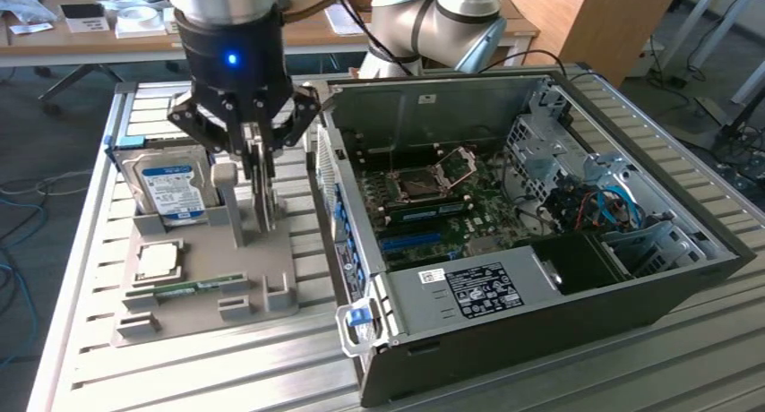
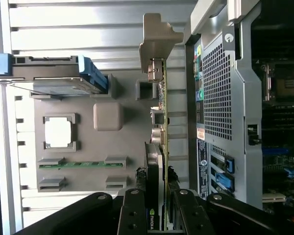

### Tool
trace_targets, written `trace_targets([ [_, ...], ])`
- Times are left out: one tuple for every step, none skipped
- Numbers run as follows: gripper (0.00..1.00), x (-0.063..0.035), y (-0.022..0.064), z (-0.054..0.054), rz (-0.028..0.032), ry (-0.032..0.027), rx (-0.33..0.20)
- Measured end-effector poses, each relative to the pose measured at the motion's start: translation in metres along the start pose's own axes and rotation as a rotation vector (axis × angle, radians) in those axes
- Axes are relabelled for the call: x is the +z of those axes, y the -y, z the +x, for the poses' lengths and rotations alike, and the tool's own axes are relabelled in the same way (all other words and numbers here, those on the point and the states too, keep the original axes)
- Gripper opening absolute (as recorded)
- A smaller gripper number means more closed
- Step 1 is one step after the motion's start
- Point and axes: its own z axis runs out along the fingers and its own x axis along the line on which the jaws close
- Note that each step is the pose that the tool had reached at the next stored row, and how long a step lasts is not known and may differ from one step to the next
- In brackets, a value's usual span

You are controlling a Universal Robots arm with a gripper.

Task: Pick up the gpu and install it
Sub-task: 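Pick up the gpu and move the gpu toward the slot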

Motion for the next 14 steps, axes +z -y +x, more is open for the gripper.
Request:
trace_targets([
  [0.27, -0.0041, -0.0002, 0.0, 0.0, 0.0, 0.0],
  [0.27, -0.0081, -0.0004, 0.0, -0.0001, 0.0002, 0.0],
  [0.27, -0.0122, -0.0006, 0.0, 0.0, 0.0003, 0.0],
  [0.27, -0.0165, -0.0008, 0.0, 0.0, 0.0006, 0.0],
  [0.27, -0.0204, -0.001, -0.001, -0.0001, 0.0009, 0.0],
  [0.27, -0.0241, -0.0011, -0.001, 0.0, 0.001, 0.0],
  [0.27, -0.0276, -0.0013, -0.001, 0.0, 0.0013, 0.0],
  [0.27, -0.0308, -0.0015, -0.001, -0.0001, 0.0017, 0.0],
  [0.27, -0.0339, -0.0016, -0.001, -0.0001, 0.0019, 0.0],
  [0.27, -0.0368, -0.0018, -0.001, -0.0002, 0.0022, 0.0],
  [0.27, -0.0392, -0.0019, -0.001, -0.0001, 0.0023, 0.0],
  [0.27, -0.041, -0.002, -0.001, -0.0002, 0.0024, 0.0],
  [0.27, -0.0423, -0.002, -0.001, -0.0001, 0.0024, 0.0],
  [0.27, -0.0434, -0.0021, -0.001, -0.0002, 0.0025, 0.0],
])
